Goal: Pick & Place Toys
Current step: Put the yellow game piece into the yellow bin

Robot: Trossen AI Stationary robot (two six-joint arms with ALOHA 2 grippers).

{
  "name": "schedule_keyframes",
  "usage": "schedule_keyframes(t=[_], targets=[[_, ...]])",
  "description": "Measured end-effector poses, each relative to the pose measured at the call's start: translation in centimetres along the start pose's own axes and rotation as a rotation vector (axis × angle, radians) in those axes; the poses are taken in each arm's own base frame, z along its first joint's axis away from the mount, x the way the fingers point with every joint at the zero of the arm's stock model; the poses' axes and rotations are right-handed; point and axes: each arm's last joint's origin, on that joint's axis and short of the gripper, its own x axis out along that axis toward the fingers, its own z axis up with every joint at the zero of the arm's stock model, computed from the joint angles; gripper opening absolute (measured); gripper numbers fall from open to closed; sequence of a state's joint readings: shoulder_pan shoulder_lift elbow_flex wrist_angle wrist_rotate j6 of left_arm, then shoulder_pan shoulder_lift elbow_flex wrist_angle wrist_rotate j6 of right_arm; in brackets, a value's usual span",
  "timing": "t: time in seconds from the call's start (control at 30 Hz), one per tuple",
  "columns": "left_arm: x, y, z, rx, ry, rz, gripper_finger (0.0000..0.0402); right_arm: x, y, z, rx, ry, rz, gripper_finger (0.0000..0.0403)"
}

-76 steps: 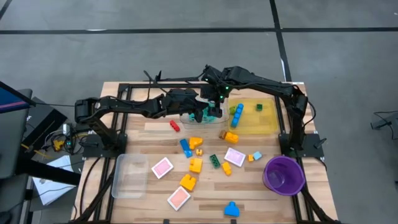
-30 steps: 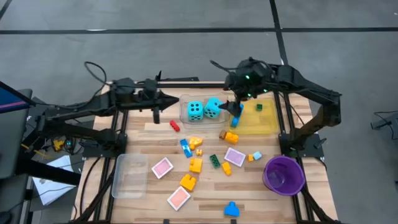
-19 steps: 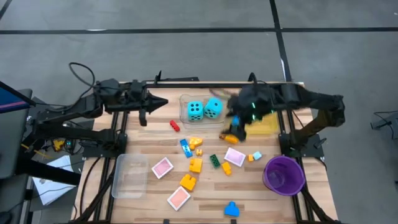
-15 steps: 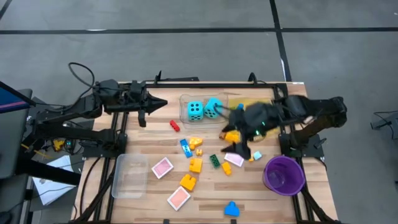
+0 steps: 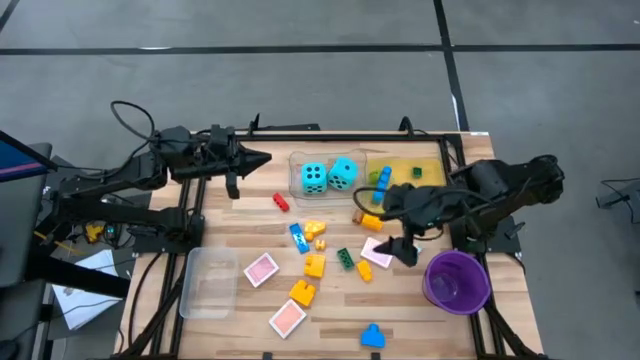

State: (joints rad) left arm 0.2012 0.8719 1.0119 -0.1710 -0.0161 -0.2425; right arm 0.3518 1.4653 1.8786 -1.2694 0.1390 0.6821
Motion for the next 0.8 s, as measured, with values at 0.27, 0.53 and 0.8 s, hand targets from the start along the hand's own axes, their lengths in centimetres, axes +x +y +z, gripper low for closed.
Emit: schedule_keyframes(t=[0.27,0.53,0.8], targets=[[0.0,0.1,0.2,-0.036,-0.033,0.034,0.0013,-2.2,-0.4,-2.0,0.026,-0.010,-0.120,0.0400],[-0.1,0.0,0.6,-0.059,-0.069,0.027,0.0072,-2.9,-1.0,-3.5,0.112,-0.041,-0.305,0.0400],[-0.3,-0.4,1.9,-0.059,-0.204,-0.023,0.0135,-3.0,-1.1,-3.6,0.168,-0.082,-0.335,0.0400]])
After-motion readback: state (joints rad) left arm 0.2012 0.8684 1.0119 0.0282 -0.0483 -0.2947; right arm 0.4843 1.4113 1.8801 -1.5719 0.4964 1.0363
